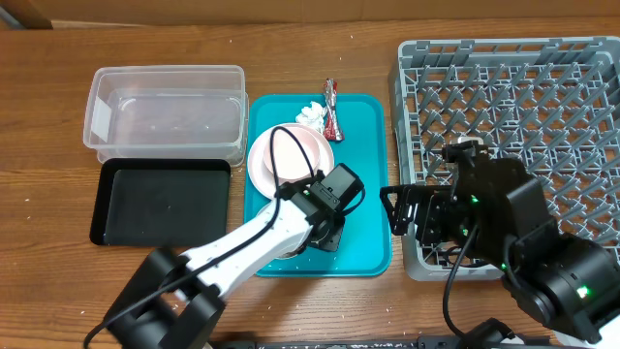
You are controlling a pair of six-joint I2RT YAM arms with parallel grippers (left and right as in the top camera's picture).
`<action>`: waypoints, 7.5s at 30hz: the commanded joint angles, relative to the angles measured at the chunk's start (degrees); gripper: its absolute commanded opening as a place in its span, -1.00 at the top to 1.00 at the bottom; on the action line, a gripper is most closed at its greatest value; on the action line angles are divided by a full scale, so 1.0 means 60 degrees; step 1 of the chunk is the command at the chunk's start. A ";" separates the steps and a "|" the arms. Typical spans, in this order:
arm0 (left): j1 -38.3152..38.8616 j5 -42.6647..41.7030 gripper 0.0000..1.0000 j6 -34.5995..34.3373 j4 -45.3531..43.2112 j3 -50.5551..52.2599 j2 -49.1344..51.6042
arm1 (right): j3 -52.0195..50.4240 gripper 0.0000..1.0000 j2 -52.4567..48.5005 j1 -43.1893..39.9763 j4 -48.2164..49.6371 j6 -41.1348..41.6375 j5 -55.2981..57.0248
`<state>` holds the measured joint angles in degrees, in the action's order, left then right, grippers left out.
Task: Sort waste into correct bins and load items into the dishwasher
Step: 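Grasp the white bowl of rice scraps with the left gripper, then tip the bowl over the black tray to dump the rice, then return the empty white bowl to the teal tray with the left gripper, then grasp the empty white bowl with the right gripper and lift, then place the white bowl into the dish rack with the right gripper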
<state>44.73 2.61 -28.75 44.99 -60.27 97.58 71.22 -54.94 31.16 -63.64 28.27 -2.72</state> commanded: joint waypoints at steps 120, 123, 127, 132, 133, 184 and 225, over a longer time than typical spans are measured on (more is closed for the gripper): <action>-0.2007 -0.0586 0.92 0.0087 0.0987 0.0546 -0.3191 | 0.0160 -1.00 -0.0295 -0.0029 0.0087 0.0051 0.0018; -0.1060 0.0164 0.92 -0.0867 0.0692 0.0546 -0.2743 | 0.0160 -1.00 -0.0295 -0.0029 0.0080 0.0051 0.0018; -0.0699 0.0466 0.92 -0.1362 0.0459 0.0546 -0.2233 | 0.0160 -1.00 -0.0295 -0.0029 -0.0007 0.0051 0.0018; -0.0718 0.0455 0.88 -0.1461 0.0408 0.0546 -0.1938 | 0.0160 -0.99 -0.0295 -0.0029 -0.0040 0.0051 0.0018; -0.0718 0.0441 0.87 -0.1461 0.0408 0.0543 -0.1934 | 0.0160 -1.00 -0.0306 -0.0029 -0.0040 0.0051 0.0018; -0.6273 0.1158 -1.00 -0.1639 0.7180 -0.3534 -0.7985 | 0.0645 0.92 -0.7963 0.2062 0.1541 -0.1147 0.0849; -0.6273 0.1158 -1.00 -0.1639 0.7176 -0.3534 -0.7970 | 0.0776 0.92 -0.3654 0.1756 0.1049 0.0659 1.0182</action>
<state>7.44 8.86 -38.26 88.14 -80.66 49.67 74.52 -77.21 43.42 -59.96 31.86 39.75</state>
